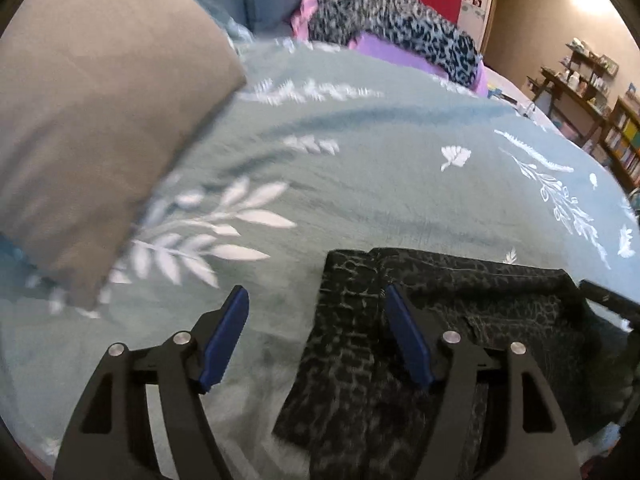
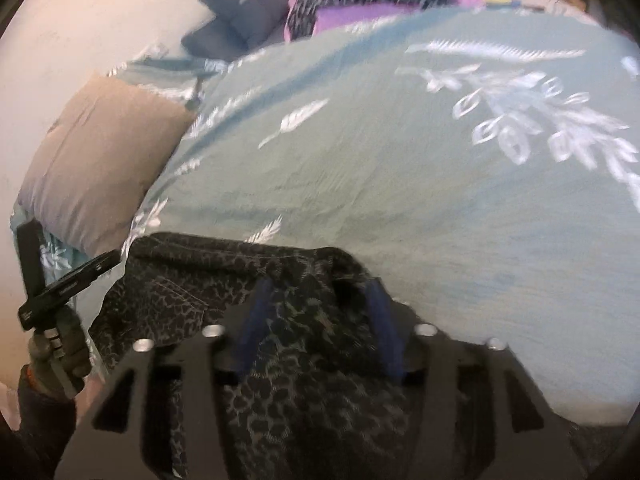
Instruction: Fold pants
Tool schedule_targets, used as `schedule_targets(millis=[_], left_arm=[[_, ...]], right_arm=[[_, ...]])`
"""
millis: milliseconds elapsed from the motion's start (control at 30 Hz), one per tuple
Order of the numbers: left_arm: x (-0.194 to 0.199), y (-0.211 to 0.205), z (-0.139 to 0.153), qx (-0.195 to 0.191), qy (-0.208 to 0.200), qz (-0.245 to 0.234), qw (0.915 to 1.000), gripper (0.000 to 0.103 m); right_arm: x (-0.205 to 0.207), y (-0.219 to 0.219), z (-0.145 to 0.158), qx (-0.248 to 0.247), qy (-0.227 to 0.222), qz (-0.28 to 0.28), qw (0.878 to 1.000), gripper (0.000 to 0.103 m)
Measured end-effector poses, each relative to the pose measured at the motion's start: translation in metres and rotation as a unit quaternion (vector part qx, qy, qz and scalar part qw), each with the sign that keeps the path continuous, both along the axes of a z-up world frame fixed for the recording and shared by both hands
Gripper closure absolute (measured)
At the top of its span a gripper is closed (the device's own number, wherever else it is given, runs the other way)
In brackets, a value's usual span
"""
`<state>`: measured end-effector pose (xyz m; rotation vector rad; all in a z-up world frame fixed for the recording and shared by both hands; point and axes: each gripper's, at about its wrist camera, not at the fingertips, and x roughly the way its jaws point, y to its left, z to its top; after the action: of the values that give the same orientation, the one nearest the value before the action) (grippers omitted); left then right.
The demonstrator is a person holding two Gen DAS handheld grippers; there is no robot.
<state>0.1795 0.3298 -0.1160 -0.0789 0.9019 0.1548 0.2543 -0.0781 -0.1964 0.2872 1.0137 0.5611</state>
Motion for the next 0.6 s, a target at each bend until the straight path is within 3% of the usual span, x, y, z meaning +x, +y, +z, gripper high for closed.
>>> schedule_targets(millis=[167, 267, 367, 533, 600], left_arm=[[-0.032, -0.046, 0.027, 0.042, -0.043, -0.039, 0.9974, 0.033], [-0.045, -0.074, 0.026, 0.035, -0.052, -0.082, 0.9947, 0.032], [-0.052, -0.103, 0.007, 0.020, -0.038, -0.126, 0.9911, 0.032], [-0.047, -0.107, -0.040, 0.006, 0.015, -0.102, 0.9947, 0.032], [-0.047, -0.109, -0.053, 0.025, 0.024, -0.101, 0.9943, 0.032]], right_arm=[[-0.030, -0.025, 0.010, -0.001, -0.011, -0.004, 1.000, 0.049], [-0.054, -0.035, 0.015, -0.021, -0.029, -0.006, 0.999, 0.049], [-0.071, -0.047, 0.013, -0.038, -0.036, -0.024, 0.998, 0.049], [-0.075, -0.063, -0.019, -0.052, 0.002, -0.044, 0.998, 0.049], [-0.073, -0.067, -0.029, -0.046, 0.019, -0.046, 0.998, 0.049]])
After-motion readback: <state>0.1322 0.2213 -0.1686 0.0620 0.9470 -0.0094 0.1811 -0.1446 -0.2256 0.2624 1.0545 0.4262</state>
